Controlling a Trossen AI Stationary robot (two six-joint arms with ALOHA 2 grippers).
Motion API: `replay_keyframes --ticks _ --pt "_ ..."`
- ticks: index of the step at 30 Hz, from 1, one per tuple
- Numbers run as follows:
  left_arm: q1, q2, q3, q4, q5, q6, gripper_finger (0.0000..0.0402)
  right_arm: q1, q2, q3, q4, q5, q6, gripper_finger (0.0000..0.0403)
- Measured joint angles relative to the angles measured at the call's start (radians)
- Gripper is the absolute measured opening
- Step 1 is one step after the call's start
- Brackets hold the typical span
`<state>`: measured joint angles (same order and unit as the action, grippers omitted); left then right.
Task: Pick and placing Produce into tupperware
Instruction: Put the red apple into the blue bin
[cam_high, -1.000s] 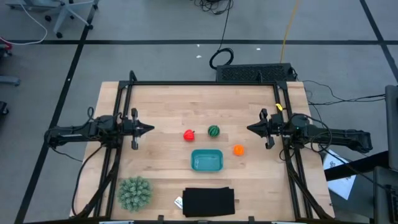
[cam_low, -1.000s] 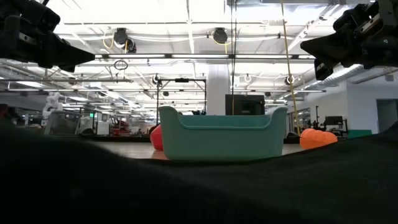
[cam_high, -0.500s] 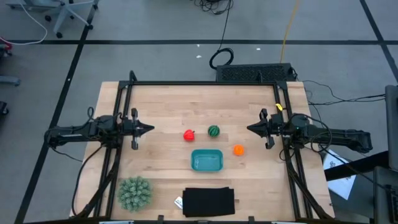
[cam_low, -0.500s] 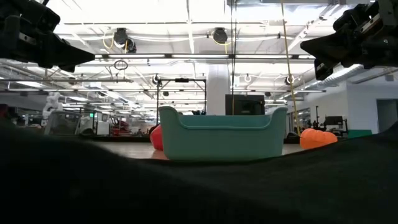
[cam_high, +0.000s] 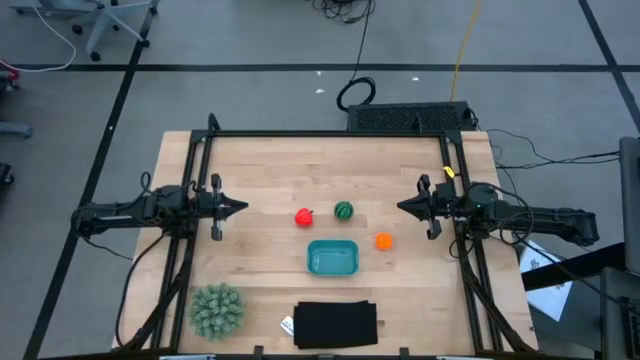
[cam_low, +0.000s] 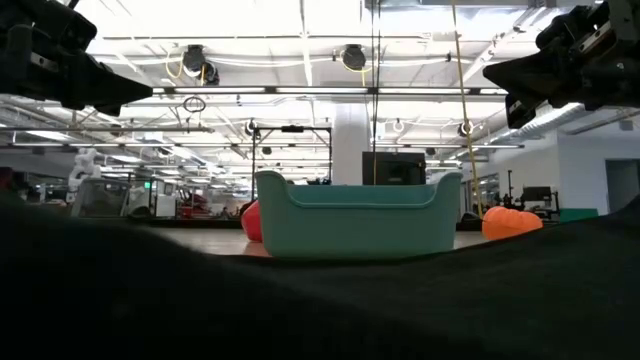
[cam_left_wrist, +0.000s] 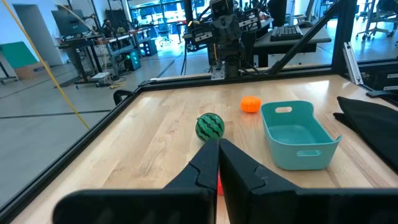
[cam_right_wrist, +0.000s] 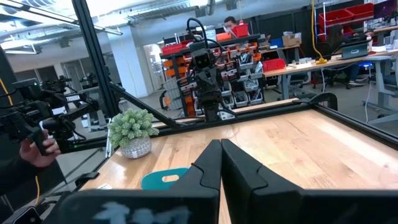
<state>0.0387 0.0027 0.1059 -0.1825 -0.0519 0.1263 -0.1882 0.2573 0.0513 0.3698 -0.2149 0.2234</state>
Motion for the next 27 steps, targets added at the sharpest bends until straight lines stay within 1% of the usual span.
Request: replay_keyframes --ticks 15,18,21,27 --pt "0.000 0.000 0.000 0.020 0.000 0.000 0.0017 0.000 0.000 0.000 0.000 0.000 0.000 0.0000" --pt "0.000 0.000 0.000 0.022 0.000 0.000 0.0017 0.000 0.000 0.000 0.000 0.000 -0.040 0.0000" --pt "0.000 0.000 0.000 0.064 0.000 0.014 0.0017 0.000 0.000 0.000 0.000 0.000 -0.087 0.0000" --pt "0.000 0.000 0.000 0.082 -0.001 -0.006 0.0017 0.000 0.000 0.000 0.006 0.001 -0.095 0.0000"
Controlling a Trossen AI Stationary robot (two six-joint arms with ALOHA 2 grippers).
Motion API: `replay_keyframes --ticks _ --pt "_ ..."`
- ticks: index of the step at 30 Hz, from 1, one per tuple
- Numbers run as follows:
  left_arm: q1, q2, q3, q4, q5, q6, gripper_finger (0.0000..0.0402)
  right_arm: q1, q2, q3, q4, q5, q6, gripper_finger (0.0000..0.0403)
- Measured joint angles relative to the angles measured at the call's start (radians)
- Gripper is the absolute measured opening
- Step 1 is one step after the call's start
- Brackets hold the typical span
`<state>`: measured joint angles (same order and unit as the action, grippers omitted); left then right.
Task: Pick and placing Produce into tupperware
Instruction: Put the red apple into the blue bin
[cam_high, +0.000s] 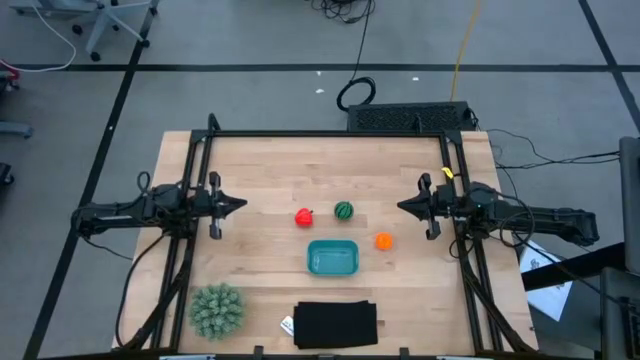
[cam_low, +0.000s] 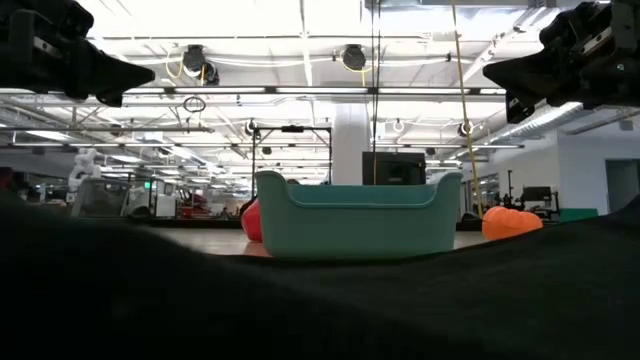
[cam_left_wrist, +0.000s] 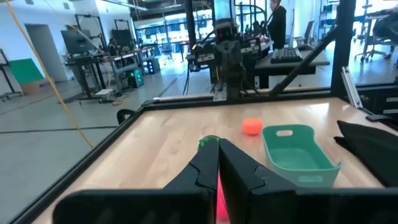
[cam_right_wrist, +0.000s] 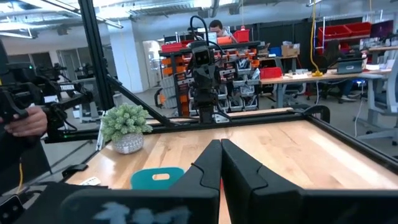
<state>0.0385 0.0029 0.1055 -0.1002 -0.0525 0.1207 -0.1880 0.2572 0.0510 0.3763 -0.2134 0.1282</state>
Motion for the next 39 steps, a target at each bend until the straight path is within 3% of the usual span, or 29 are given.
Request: replay_keyframes --ticks 14,21,30,39 --pt "0.000 0.000 0.000 0.000 -0.007 -0.011 0.0017 0.000 0.000 0.000 0.001 0.002 -0.014 0.0000" --pt "0.000 0.013 0.000 0.002 -0.113 -0.075 0.0017 0.000 0.000 0.000 0.001 0.002 -0.021 0.0000" --pt "0.000 0.143 0.005 0.136 -0.115 -0.077 0.0017 0.000 0.000 0.000 0.001 0.010 -0.044 0.0000" --pt "0.000 0.317 0.142 0.122 -0.105 -0.043 0.0017 0.000 0.000 0.000 0.000 0.010 -0.080 0.0000"
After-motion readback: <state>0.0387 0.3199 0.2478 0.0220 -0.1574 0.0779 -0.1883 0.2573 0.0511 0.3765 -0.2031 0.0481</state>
